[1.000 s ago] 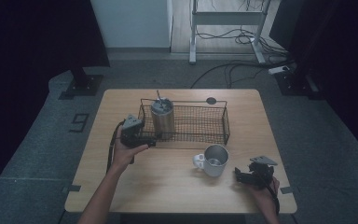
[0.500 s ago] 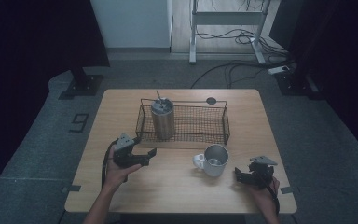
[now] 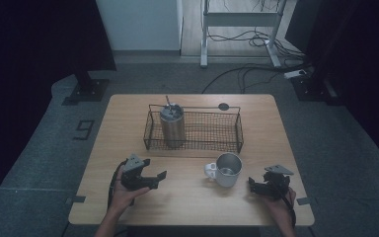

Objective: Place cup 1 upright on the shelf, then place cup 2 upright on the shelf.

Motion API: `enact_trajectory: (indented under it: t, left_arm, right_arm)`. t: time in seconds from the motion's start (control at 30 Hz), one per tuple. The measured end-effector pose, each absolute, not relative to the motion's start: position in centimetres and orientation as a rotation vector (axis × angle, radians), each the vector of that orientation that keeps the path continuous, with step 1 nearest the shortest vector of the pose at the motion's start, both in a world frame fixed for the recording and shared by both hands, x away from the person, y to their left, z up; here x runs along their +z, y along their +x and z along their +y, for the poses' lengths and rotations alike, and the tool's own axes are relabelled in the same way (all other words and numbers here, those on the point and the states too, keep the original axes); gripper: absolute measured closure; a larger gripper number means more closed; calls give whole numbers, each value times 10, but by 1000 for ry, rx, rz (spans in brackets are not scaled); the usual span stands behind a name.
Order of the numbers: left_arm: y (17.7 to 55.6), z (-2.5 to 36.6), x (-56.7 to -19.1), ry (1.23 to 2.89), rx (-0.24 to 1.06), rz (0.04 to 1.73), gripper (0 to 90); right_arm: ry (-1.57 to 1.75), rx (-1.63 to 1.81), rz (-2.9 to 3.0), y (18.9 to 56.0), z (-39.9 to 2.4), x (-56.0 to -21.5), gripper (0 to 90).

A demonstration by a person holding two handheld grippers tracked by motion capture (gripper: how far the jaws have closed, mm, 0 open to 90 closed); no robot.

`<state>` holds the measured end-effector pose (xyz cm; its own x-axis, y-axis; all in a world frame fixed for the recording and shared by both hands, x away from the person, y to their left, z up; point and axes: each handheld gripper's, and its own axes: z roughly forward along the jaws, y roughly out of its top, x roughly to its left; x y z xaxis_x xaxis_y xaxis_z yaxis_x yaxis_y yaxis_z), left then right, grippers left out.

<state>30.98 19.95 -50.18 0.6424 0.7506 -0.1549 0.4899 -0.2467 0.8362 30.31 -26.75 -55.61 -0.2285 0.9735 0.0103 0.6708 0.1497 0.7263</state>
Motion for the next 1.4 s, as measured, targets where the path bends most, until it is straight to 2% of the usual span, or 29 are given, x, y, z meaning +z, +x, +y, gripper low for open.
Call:
enact_trajectory:
  t: [0.4, 0.53, 0.67, 0.97, 1.4]
  left_arm:
    - [309, 205, -511, 1918, 372, 1028, 142]
    - [312, 205, -512, 1908, 361, 1042, 142]
    - [314, 203, -514, 1918, 358, 1042, 143]
    - [315, 199, -518, 1938, 330, 1032, 144]
    - [316, 200, -521, 1943, 325, 1043, 146]
  right_arm:
    - [1576, 851, 1955, 305, -267, -556, 41]
    - [1567, 860, 1953, 303, -268, -556, 78]
    - [1552, 879, 1923, 300, -270, -554, 79]
    - [1523, 1060, 1865, 287, -279, -535, 89]
    - [1393, 1241, 1882, 271, -257, -509, 85]
